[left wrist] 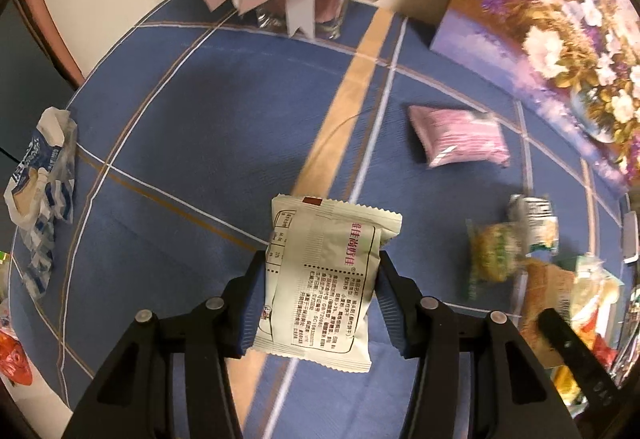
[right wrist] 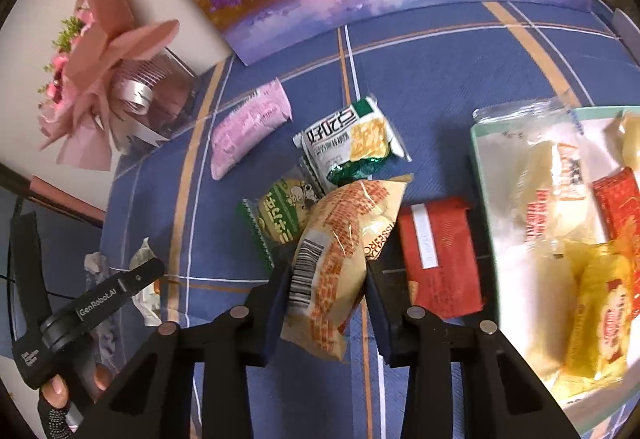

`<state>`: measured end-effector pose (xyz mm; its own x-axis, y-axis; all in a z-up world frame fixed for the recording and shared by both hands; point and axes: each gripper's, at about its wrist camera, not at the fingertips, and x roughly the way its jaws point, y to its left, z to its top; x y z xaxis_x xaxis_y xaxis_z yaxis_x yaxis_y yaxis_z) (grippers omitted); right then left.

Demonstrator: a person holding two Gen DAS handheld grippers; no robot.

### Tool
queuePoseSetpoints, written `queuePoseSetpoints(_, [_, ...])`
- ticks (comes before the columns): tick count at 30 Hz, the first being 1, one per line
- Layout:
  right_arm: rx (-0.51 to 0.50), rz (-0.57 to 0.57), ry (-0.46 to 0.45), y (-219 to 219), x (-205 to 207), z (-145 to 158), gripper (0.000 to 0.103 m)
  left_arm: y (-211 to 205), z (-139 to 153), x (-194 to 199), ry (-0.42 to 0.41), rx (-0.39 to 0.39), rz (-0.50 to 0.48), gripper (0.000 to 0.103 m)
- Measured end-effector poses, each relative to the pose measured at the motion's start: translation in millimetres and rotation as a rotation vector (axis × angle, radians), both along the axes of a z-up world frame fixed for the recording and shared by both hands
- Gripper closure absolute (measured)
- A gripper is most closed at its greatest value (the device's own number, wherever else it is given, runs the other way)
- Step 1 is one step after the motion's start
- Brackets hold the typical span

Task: Organize snacks

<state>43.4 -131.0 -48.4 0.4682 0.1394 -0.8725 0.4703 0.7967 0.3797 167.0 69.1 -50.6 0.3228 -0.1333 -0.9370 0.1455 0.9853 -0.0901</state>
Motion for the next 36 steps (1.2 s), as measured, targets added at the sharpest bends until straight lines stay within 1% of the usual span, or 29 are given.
queuePoseSetpoints(7, [0.032, -0.001, -0.046, -12, -9, 15, 0.064, -28, 33, -19, -0.016, -0.021, -0.023, 0.050])
queuePoseSetpoints(10, [0.044, -0.007, -0.085, -22, -15, 28, 0.070, -43, 48, -28, -0.027, -0.032, -0.041, 0.050])
queuePoseSetpoints(13, [0.046, -0.016, -0.113, -33, -23, 40, 0.070, -63, 61, -38, -0.044, -0.042, -0.061, 0.050])
queuePoseSetpoints(16, [0.054, -0.030, -0.112, -47, -28, 42, 0.070, -77, 65, -45, -0.034, -0.056, -0.065, 0.050])
queuePoseSetpoints(20, [0.084, -0.027, -0.088, -59, -32, 36, 0.070, -93, 57, -55, 0.010, -0.078, -0.032, 0.050])
queuePoseSetpoints(24, [0.053, 0.027, -0.063, -53, -35, 31, 0.069, -88, 39, -69, 0.068, -0.088, 0.059, 0.050])
queuePoseSetpoints(26, [0.051, 0.042, -0.046, -51, -38, 27, 0.068, -81, 28, -76, 0.083, -0.060, 0.106, 0.050])
queuePoseSetpoints(27, [0.052, 0.053, -0.032, -49, -38, 24, 0.065, -77, 23, -80, 0.085, -0.040, 0.118, 0.050])
queuePoseSetpoints(28, [0.047, 0.073, -0.012, -46, -37, 20, 0.062, -75, 19, -83, 0.084, -0.023, 0.123, 0.050])
queuePoseSetpoints(31, [0.017, 0.117, 0.026, -34, -34, 14, 0.059, -66, 2, -92, 0.101, 0.034, 0.130, 0.050])
queuePoseSetpoints(34, [-0.005, 0.167, 0.055, -20, -32, 8, 0.054, -50, -10, -93, 0.142, 0.031, 0.157, 0.050])
queuePoseSetpoints(36, [-0.019, 0.197, 0.069, -11, -32, 6, 0.052, -41, -11, -95, 0.142, 0.027, 0.175, 0.050])
